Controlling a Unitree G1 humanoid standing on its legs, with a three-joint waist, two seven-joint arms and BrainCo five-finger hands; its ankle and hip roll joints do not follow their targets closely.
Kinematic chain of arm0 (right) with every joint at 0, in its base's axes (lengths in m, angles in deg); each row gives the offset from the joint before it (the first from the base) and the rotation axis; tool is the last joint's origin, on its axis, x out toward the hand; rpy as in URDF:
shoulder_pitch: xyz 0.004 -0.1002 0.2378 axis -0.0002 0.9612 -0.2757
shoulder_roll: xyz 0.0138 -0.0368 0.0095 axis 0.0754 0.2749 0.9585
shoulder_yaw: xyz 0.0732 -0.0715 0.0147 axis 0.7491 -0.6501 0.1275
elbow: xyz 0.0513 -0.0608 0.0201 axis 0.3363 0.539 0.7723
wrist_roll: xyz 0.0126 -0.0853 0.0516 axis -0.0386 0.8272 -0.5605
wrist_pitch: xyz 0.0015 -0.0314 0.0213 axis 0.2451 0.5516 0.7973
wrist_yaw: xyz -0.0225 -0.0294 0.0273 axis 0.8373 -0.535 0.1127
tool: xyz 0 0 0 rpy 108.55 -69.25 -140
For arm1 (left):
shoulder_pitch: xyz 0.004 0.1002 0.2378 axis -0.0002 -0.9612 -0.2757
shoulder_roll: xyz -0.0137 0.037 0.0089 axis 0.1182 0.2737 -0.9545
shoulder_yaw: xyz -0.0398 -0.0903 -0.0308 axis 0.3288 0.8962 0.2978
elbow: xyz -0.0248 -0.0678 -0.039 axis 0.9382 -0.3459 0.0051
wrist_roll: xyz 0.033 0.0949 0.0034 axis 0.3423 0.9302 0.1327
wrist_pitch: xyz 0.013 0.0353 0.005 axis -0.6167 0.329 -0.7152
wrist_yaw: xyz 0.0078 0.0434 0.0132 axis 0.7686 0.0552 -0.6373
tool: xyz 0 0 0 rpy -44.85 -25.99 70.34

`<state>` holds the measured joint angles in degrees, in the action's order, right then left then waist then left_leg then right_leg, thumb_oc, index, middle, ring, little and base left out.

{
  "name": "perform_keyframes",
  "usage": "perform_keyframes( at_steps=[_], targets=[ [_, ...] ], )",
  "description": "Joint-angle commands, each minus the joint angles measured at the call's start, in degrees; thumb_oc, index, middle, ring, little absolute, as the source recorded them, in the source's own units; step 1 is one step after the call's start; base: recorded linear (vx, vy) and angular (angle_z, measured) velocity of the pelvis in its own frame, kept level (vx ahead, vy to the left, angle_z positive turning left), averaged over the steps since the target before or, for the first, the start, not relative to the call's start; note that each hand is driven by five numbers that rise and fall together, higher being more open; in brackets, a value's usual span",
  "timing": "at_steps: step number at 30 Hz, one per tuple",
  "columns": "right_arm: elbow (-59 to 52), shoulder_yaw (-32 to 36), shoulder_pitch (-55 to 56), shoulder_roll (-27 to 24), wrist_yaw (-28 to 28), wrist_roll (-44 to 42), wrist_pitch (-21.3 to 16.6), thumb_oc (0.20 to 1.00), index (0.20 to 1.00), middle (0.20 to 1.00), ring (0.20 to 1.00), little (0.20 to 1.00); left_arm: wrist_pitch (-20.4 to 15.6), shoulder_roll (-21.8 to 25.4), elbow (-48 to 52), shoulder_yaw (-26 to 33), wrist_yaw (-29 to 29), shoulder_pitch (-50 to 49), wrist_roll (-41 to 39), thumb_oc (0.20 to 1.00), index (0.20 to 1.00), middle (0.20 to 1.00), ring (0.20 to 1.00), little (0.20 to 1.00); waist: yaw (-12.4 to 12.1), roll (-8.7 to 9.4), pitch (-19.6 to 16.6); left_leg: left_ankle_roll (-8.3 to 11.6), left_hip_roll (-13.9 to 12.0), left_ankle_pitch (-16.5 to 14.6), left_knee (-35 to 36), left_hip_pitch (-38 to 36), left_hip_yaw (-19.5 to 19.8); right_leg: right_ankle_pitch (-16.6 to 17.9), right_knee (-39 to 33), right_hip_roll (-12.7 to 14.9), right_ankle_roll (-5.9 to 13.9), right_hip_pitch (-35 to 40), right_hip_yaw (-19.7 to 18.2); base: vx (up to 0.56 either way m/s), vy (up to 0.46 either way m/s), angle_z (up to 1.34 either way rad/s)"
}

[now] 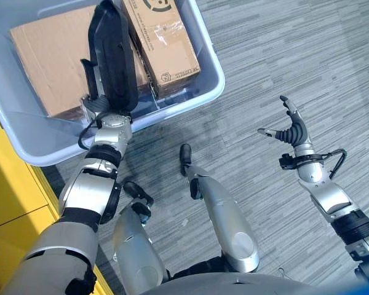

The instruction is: Move parts from the plastic box to the shelf.

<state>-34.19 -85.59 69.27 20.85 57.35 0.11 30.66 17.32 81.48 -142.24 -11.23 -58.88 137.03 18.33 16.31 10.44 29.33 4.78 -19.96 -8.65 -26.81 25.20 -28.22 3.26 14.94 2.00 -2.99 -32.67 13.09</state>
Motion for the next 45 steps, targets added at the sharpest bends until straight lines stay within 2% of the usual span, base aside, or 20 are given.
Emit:
perform_keyframes(
  at_steps=[1,2,3,5,10,11,14,15,17,21,25,28,30,32,35,36,37,38,41,45],
  targets=[
    [-5.37,3.64,3.32,-0.85,0.83,0.78,-4.55,1.0,1.0,1.0,1.0,1.0,-5.2,1.92,4.24,3.87,-0.59,-3.31,4.37,0.2,0.2,0.2,0.2,0.2,-1.14,1.14,0.47,7.07,-6.39,6.21,-1.07,-0.77,3.2,-9.21,5.14,2.01,6.4,2.77,0.37,-0.01,0.051,-0.09],
    [-5.43,3.72,3.47,-0.86,0.8,0.82,-4.67,1.0,1.0,1.0,1.0,1.0,-5.39,2.01,4.51,3.96,-0.58,-3.45,4.42,0.2,0.2,0.2,0.2,0.2,-1.16,1.03,0.47,7.08,-6.38,6.27,-0.86,-1.18,3.04,-9.28,5.06,2.0,6.38,3.06,0.36,-0.02,0.093,-0.09],
    [-5.96,4.56,4.72,-0.98,0.34,1.24,-6.24,1.0,1.0,1.0,1.0,1.0,-7.1,2.96,6.54,4.77,-0.46,-4.57,6.68,0.2,0.2,0.2,0.2,0.2,-1.23,0.01,0.46,7.08,-6.29,6.8,0.18,-3.65,2.29,-9.89,4.75,1.82,6.21,4.96,0.18,-0.03,0.101,-0.05],
    [-7.09,5.42,6.14,-1.29,-0.17,1.4,-6.78,1.0,1.0,1.0,1.0,1.0,-8.54,3.32,9.08,5.35,-0.91,-6.16,8.79,0.2,0.2,0.2,0.2,0.2,-1.29,-0.91,0.43,7.04,-5.98,7.28,1.56,-6.44,1.58,-10.35,4.22,1.77,6.03,7.06,0.01,-0.02,0.109,-0.04],
    [-6.63,5.85,9.77,-1.53,-0.45,2.91,-9.33,1.0,1.0,1.0,1.0,1.0,-12.05,4.29,15.51,6.6,-2.36,-11.9,11.72,0.2,0.2,0.2,0.2,0.2,-1.8,-4.67,-2.24,6.51,-4.68,8.83,4.81,-12.16,0.78,-11.11,2.54,2.36,5.58,11.97,0.02,0.02,0.1,0.0],
    [-6.17,6.11,10.53,-1.55,-0.48,2.96,-9.54,1.0,1.0,1.0,1.0,1.0,-12.54,4.79,17.35,6.99,-3.07,-13.53,12.44,0.2,0.2,0.2,0.2,0.2,-2.16,-5.81,-3.32,6.26,-4.07,9.47,5.97,-13.57,0.93,-11.23,2.1,2.82,5.5,13.48,0.28,0.06,0.114,0.05],
    [-5.26,5.92,11.46,-1.05,-0.73,3.4,-10.58,1.0,1.0,1.0,1.0,1.0,-13.29,4.94,19.68,7.89,-6.57,-16.47,14.84,0.2,0.2,0.2,0.2,0.2,-2.84,-7.28,-5.26,5.83,-2.89,10.03,7.93,-15.94,1.2,-11.47,1.21,3.59,5.4,16.38,0.67,0.07,0.094,0.16],
    [-5.67,5.36,12.39,-0.64,-1.59,4.19,-10.7,1.0,1.0,1.0,1.0,1.0,-14.57,5.33,21.68,8.53,-8.06,-19.5,17.14,0.2,0.2,0.2,0.2,0.2,-3.44,-8.37,-7.05,5.76,-1.93,11.19,9.63,-17.9,1.61,-11.57,-0.1,4.06,5.36,19.17,0.92,0.13,0.126,0.17],
    [-6.1,4.89,13.43,0.02,-2.24,4.91,-10.22,1.0,1.0,1.0,1.0,1.0,-15.52,4.61,24.43,9.26,-7.62,-23.25,18.42,0.2,0.2,0.2,0.2,0.2,-4.29,-9.6,-9.25,5.39,-0.74,11.77,11.44,-19.82,1.93,-11.57,-1.73,4.76,5.41,22.28,1.38,0.15,0.151,0.25],
    [-5.73,4.8,14.9,1.18,-3.69,5.67,-10.14,1.0,1.0,1.0,1.0,1.0,-16.18,2.89,29.49,9.55,-5.32,-29.08,19.38,0.2,0.2,0.2,0.2,0.2,-5.73,-10.8,-12.02,4.93,0.55,12.47,13.72,-22.25,2.77,-11.48,-3.5,5.6,5.8,26.83,2.07,0.1,0.09,0.16],
    [-5.47,4.98,15.88,2.28,-5.73,6.07,-10.3,1.0,1.0,1.0,1.0,1.0,-17.16,1.27,34.86,8.87,-3.75,-33.91,19.6,0.2,0.2,0.2,0.2,0.2,-6.99,-11.48,-13.94,4.42,1.54,12.4,15.42,-23.99,3.62,-11.22,-4.19,6.51,6.19,29.54,2.82,0.05,0.082,0.19],
    [-6.17,4.87,16.75,3.26,-8.29,5.69,-10.58,1.0,1.0,1.0,1.0,1.0,-18.3,0.1,40.19,8.73,-0.37,-38.6,18.74,0.2,0.2,0.2,0.2,0.2,-8.55,-11.84,-15.51,4.02,2.58,12.3,17.09,-25.23,4.88,-10.67,-5.36,7.23,6.59,31.95,3.64,0.03,0.074,0.14],
    [-7.29,4.26,16.77,4.7,-9.97,5.25,-10.39,1.0,1.0,1.0,1.0,1.0,-19.6,-1.68,46.72,8.81,4.53,-43.5,17.65,0.2,0.2,0.2,0.2,0.2,-10.73,-12.28,-16.45,2.94,3.62,12.89,18.95,-25.86,5.69,-8.83,-7.11,7.89,6.63,33.96,5.33,-0.13,0.121,0.33],
    [-7.45,3.86,16.53,5.35,-9.95,4.83,-10.39,1.0,1.0,1.0,1.0,1.0,-19.64,-2.0,49.43,8.5,6.85,-45.45,16.79,0.2,0.2,0.2,0.2,0.2,-11.78,-12.38,-16.85,2.78,4.29,12.67,19.95,-26.32,6.47,-8.12,-8.05,8.26,7.01,34.82,5.84,-0.11,0.088,0.32],
    [-7.57,2.78,15.96,7.31,-10.22,2.98,-10.1,1.0,1.0,1.0,1.0,1.0,-19.4,-3.01,54.9,7.63,15.12,-49.84,11.29,0.2,0.2,0.2,0.2,0.2,-14.36,-12.35,-17.78,2.34,5.96,11.69,22.6,-27.67,8.25,-6.7,-10.13,9.09,7.92,36.99,7.36,-0.09,0.094,0.21],
    [-7.56,2.77,15.94,7.43,-10.36,2.68,-10.03,1.0,1.0,1.0,1.0,1.0,-19.46,-3.05,55.33,7.63,15.63,-50.15,11.19,0.2,0.2,0.2,0.2,0.2,-14.55,-12.35,-17.83,2.33,6.06,11.66,22.73,-27.72,8.39,-6.63,-10.25,9.14,7.97,37.11,7.47,-0.1,0.095,0.33],
    [-7.69,2.57,15.65,8.03,-11.07,1.32,-9.59,1.0,1.0,1.0,1.0,1.0,-19.75,-3.49,57.48,7.59,16.93,-51.63,11.35,0.2,0.2,0.2,0.2,0.2,-15.47,-12.38,-18.02,2.25,6.55,11.65,23.53,-28.04,9.01,-6.2,-10.83,9.33,8.25,37.66,7.95,-0.15,0.149,0.49],
    [-8.43,1.72,15.12,9.6,-11.46,0.1,-10.47,1.0,1.0,1.0,1.0,1.0,-20.02,-3.22,62.99,7.83,20.24,-55.6,10.6,0.2,0.2,0.2,0.2,0.2,-18.0,-12.38,-18.72,2.2,7.48,11.94,26.02,-29.16,10.22,-4.45,-13.13,10.04,9.25,38.98,9.69,-0.17,0.175,0.48],
    [-10.47,0.81,14.4,11.09,-12.09,-0.84,-9.81,1.0,1.0,1.0,1.0,1.0,-20.85,-3.13,66.75,8.94,23.46,-59.69,10.43,0.2,0.2,0.2,0.2,0.2,-21.1,-12.09,-19.77,1.92,8.67,12.35,29.15,-30.21,11.42,-2.52,-15.59,10.9,10.63,40.59,12.02,-0.15,0.172,0.65],
    [-11.81,0.52,14.08,11.28,-10.96,-0.6,-9.48,1.0,1.0,1.0,1.0,1.0,-21.83,-1.99,69.81,9.99,25.71,-62.27,13.75,0.2,0.2,0.2,0.2,0.2,-23.81,-11.53,-20.8,0.72,10.61,12.05,31.18,-30.05,12.45,-1.46,-16.48,11.72,12.08,41.38,14.37,-0.13,0.182,0.46]
  ],
)
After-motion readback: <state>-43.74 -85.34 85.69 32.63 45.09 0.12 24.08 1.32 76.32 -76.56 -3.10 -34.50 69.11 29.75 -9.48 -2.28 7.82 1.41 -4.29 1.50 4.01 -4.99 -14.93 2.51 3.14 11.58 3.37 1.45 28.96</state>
